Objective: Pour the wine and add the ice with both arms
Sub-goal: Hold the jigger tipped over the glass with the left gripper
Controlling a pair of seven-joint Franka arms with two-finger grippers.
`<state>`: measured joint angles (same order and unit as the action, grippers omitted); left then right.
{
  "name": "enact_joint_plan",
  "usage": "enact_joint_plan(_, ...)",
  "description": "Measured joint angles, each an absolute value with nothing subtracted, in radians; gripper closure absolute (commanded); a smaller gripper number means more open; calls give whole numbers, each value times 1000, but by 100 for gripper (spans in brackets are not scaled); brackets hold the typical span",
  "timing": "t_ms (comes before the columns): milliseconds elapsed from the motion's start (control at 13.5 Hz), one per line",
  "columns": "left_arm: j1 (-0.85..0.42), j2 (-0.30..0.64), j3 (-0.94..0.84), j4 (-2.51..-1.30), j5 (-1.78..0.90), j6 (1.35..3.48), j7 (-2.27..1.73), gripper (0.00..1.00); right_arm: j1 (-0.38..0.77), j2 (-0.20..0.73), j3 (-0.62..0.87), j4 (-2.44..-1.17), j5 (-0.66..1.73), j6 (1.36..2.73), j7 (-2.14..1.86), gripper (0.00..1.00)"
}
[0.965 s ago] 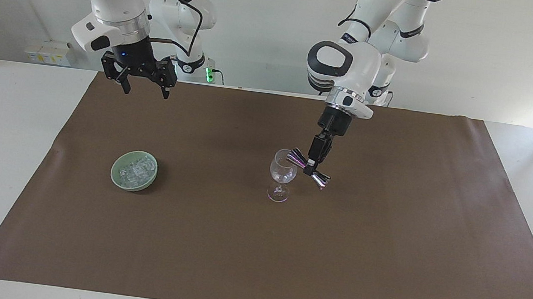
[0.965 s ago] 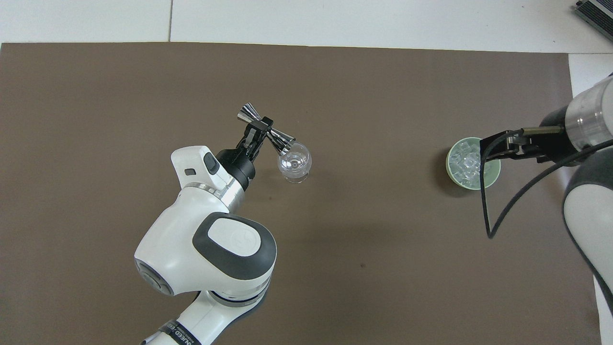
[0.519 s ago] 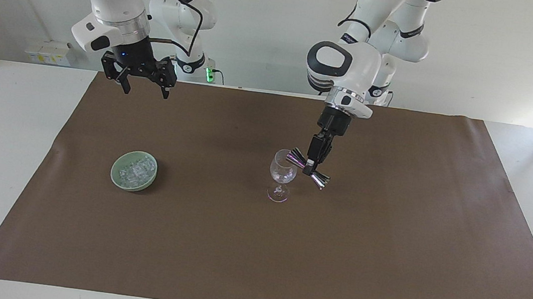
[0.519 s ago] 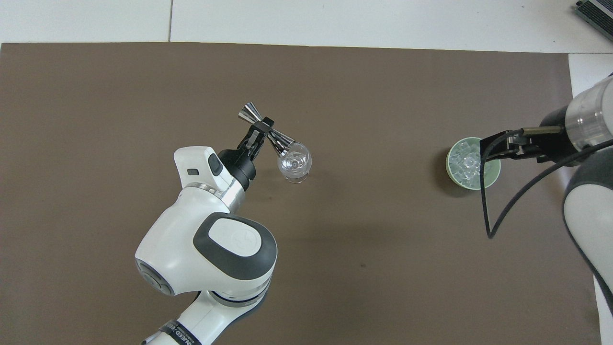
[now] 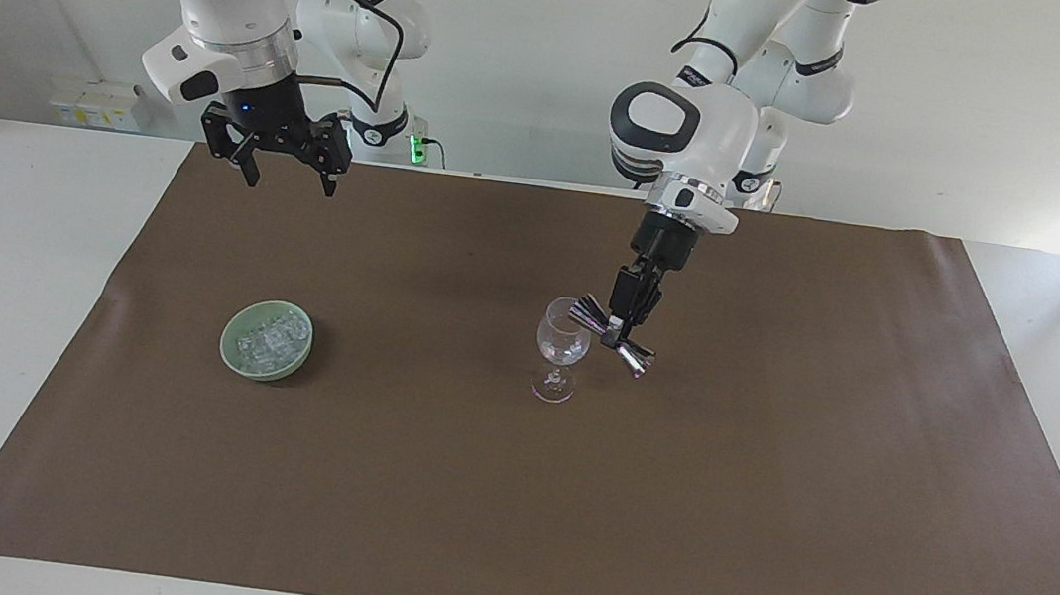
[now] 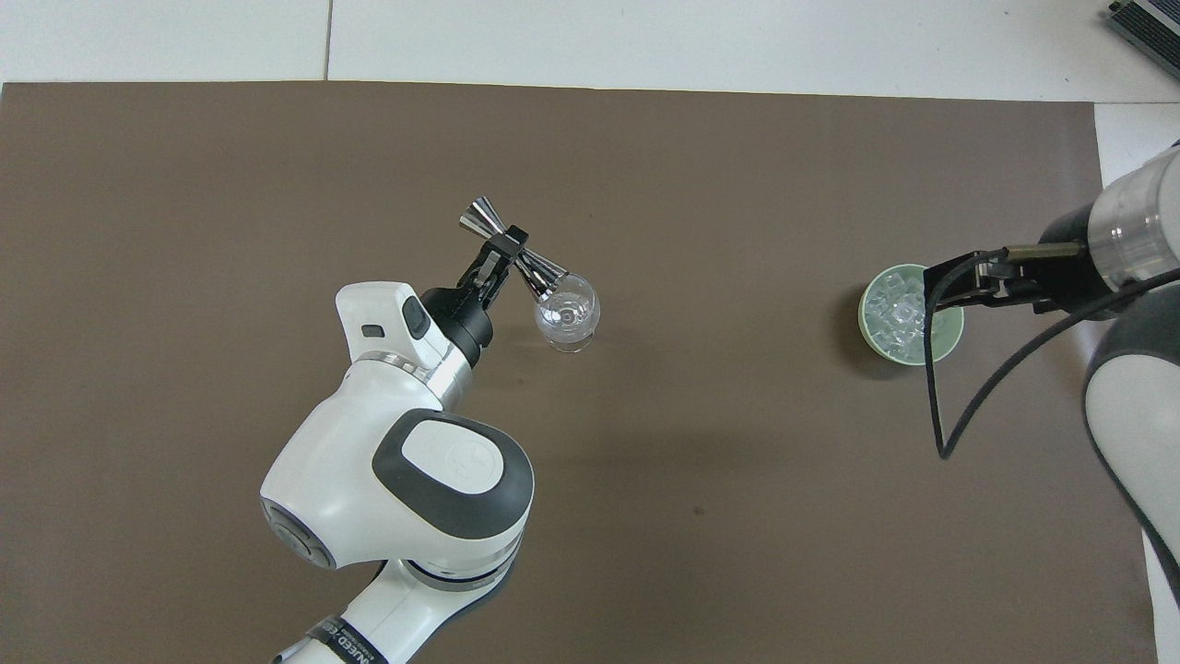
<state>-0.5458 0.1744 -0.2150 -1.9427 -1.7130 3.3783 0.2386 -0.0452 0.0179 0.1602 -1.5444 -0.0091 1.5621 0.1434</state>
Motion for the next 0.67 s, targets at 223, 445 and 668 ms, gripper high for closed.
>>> enact_joint_plan(223, -546, 178, -216, -1943, -1713, 3378, 239, 100, -45, 18, 160, -1544, -9, 1562, 143, 0)
enact_joint_plan(445, -545, 185, -215, -1943, -1716, 3373, 209, 100, -45, 18, 160, -1544, -9, 1562, 143, 0)
enact_joint_plan(668, -533, 185, -211, -1943, -1716, 3326, 110, 100, -45, 18, 160, -1544, -9, 1562, 143, 0)
